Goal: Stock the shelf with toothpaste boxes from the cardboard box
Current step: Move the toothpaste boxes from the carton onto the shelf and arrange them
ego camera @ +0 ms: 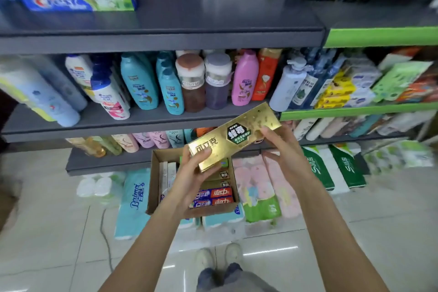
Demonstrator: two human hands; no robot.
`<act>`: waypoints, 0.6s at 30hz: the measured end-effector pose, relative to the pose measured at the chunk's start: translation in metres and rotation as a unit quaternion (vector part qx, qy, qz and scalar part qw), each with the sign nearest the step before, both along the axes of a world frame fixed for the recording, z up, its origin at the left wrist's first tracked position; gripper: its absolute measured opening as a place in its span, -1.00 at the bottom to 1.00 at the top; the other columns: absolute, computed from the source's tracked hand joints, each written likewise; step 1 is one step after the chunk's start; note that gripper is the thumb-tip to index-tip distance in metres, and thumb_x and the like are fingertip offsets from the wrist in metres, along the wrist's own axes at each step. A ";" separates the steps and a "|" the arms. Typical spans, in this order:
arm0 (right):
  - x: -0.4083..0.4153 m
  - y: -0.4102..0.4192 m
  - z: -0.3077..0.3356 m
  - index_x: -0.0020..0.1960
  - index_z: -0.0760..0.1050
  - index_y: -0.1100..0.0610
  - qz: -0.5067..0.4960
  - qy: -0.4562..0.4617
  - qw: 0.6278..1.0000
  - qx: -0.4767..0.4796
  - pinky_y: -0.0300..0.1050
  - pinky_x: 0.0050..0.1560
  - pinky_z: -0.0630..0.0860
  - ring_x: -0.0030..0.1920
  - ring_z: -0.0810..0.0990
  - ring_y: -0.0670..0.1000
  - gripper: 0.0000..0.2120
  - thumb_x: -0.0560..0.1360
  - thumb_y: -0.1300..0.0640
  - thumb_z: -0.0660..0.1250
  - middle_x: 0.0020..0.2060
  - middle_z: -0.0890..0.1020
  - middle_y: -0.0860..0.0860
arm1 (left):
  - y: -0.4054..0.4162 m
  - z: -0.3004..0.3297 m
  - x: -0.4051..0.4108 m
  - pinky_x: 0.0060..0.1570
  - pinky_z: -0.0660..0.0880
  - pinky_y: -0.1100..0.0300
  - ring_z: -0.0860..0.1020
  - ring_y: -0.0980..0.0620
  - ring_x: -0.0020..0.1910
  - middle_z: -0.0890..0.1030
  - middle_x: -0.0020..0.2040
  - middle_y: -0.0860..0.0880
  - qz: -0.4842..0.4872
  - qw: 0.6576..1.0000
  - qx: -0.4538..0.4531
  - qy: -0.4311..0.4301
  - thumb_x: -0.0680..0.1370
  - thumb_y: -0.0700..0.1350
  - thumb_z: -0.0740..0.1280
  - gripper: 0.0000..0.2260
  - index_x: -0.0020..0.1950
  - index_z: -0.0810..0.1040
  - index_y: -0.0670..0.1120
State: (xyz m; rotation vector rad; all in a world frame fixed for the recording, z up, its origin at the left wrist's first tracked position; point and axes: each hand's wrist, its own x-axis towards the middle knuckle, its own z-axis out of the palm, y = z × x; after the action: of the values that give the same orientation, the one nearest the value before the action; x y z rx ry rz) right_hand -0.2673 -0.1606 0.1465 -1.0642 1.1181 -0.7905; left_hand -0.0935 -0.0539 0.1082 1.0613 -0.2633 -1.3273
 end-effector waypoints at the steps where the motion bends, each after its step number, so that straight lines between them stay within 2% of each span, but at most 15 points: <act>1: -0.005 -0.005 0.006 0.22 0.39 -0.01 0.009 0.033 0.999 -0.028 -0.16 0.01 0.51 0.16 0.55 -0.02 -0.58 0.41 0.03 0.44 0.17 0.53 0.00 | -0.002 0.004 0.004 -0.04 0.59 0.10 0.59 0.00 0.11 0.61 0.10 -0.05 -0.020 0.999 -0.008 -0.030 0.35 -0.14 0.41 -0.61 0.15 0.44 -0.06; 4: -0.019 -0.022 0.030 0.31 0.37 -0.14 0.109 0.107 0.982 -0.113 -0.25 0.11 0.48 0.14 0.54 -0.11 -0.42 0.35 -0.01 0.50 0.18 0.54 -0.09 | -0.011 0.018 0.015 0.03 0.57 0.05 0.63 0.01 0.00 0.65 -0.02 0.01 -0.070 0.991 -0.031 -0.111 0.30 -0.17 0.49 -0.59 0.08 0.46 0.03; 5: -0.024 -0.026 0.039 0.28 0.39 -0.20 0.144 0.143 0.969 -0.139 -0.25 0.15 0.44 0.14 0.52 -0.16 -0.43 0.34 -0.02 0.51 0.18 0.54 -0.14 | -0.015 0.023 0.018 0.05 0.55 0.04 0.62 -0.03 0.01 0.66 -0.02 0.00 -0.080 0.987 -0.040 -0.137 0.27 -0.16 0.53 -0.55 0.08 0.47 0.05; 7: -0.033 -0.031 0.056 0.18 0.48 -0.15 0.162 0.173 0.954 -0.182 -0.33 0.01 0.46 -0.04 0.52 -0.25 -0.56 0.35 0.06 0.51 0.02 0.56 -0.23 | -0.024 0.036 0.021 0.09 0.52 -0.03 0.59 -0.11 0.07 0.64 0.02 -0.03 -0.092 0.975 -0.060 -0.191 0.19 -0.05 0.56 -0.48 0.08 0.48 0.09; 9: -0.040 -0.037 0.067 0.07 0.52 -0.08 0.134 0.150 0.958 -0.205 -0.24 -0.16 0.53 -0.17 0.54 -0.20 -0.65 0.34 0.13 0.51 -0.19 0.58 -0.26 | -0.036 0.050 0.020 0.11 0.51 -0.07 0.57 -0.14 0.11 0.63 0.02 -0.03 -0.094 0.965 -0.084 -0.231 0.13 0.07 0.59 -0.44 0.07 0.48 0.13; 11: -0.053 -0.047 0.079 0.04 0.52 -0.05 0.092 0.138 0.958 -0.234 -0.24 -0.15 0.51 -0.16 0.54 -0.20 -0.67 0.33 0.13 0.51 -0.15 0.57 -0.25 | -0.055 0.065 0.016 0.00 0.55 0.06 0.58 -0.05 0.05 0.64 -0.02 0.03 -0.076 0.960 -0.110 -0.245 0.14 0.14 0.57 -0.47 0.04 0.48 0.17; 14: -0.084 -0.077 0.101 0.04 0.49 0.01 -0.009 0.079 0.959 -0.273 -0.32 -0.26 0.53 -0.24 0.57 -0.23 -0.68 0.33 0.17 0.48 -0.12 0.58 -0.08 | -0.088 0.086 0.012 -0.05 0.58 0.12 0.60 0.02 0.04 0.63 -0.01 0.08 -0.017 0.959 -0.153 -0.237 0.37 0.05 0.50 -0.64 0.08 0.45 0.11; 16: -0.107 -0.105 0.120 0.00 0.45 -0.02 -0.094 0.049 0.941 -0.321 -0.38 -0.31 0.50 -0.30 0.54 -0.29 -0.73 0.41 0.25 0.43 -0.17 0.55 -0.08 | -0.111 0.102 0.007 -0.12 0.59 0.18 0.62 0.10 -0.02 0.61 -0.03 0.10 0.036 0.954 -0.178 -0.238 0.48 -0.05 0.37 -0.76 0.10 0.42 0.06; 18: -0.128 -0.145 0.136 -0.04 0.41 -0.05 -0.149 0.017 0.918 -0.367 -0.42 -0.27 0.46 -0.27 0.52 -0.33 -0.72 0.44 0.26 0.41 -0.15 0.52 -0.09 | -0.132 0.114 -0.003 -0.23 0.58 0.25 0.61 0.21 -0.12 0.58 -0.05 0.10 0.100 0.940 -0.184 -0.270 0.57 -0.10 0.25 -0.88 0.09 0.40 0.03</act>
State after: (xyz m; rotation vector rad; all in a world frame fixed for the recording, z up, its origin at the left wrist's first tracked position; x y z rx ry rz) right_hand -0.3954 -0.3052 0.2821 -1.5442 1.0420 -1.5151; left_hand -0.0967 -0.1859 0.2225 1.0786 -0.7630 -0.7421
